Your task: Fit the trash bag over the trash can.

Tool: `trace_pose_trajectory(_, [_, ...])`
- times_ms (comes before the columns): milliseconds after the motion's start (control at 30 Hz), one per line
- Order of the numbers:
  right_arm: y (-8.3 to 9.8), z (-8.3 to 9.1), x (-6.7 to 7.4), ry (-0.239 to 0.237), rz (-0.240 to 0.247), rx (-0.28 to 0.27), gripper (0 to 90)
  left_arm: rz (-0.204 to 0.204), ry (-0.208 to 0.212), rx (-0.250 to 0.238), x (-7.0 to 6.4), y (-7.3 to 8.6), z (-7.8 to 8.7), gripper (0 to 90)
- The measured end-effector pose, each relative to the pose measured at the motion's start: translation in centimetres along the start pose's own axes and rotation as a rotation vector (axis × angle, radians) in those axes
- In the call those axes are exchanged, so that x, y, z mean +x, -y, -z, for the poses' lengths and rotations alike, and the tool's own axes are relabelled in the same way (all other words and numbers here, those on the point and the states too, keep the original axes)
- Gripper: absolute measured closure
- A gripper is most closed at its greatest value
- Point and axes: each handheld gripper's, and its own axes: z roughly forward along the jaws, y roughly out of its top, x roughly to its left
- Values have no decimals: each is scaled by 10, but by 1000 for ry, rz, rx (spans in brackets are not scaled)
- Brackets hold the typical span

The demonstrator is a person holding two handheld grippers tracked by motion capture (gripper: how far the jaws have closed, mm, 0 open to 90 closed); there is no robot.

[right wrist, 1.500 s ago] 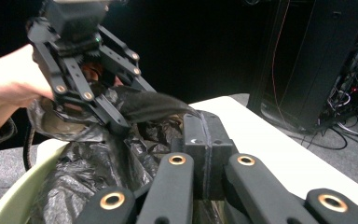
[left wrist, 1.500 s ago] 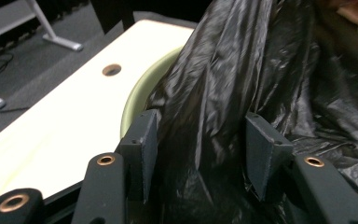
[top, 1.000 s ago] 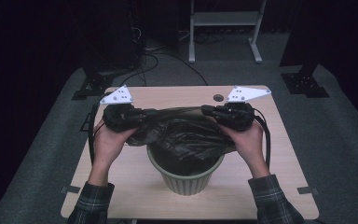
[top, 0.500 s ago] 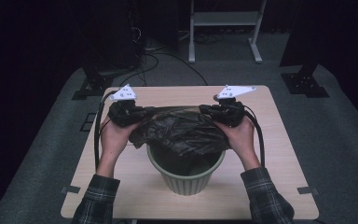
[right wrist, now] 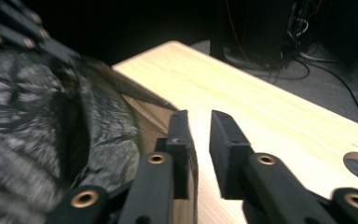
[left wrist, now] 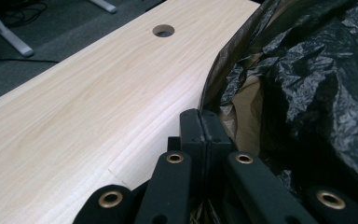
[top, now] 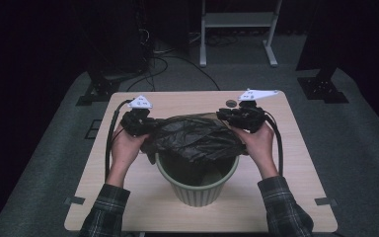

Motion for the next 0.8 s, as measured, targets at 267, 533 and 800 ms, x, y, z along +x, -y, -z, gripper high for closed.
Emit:
trace_pose_trajectory(267, [-8,42,12,-96,25,-120,648,13,10,-18,0,4,7,897])
trace_pose_trajectory(533, [-1,48,28,-192,83,-90,542,9,14,-19,-1,5,10,897])
trace_pose_trajectory(800, [3,40,26,-177,88,-42,817,13,25,-25,-2,5,10,898])
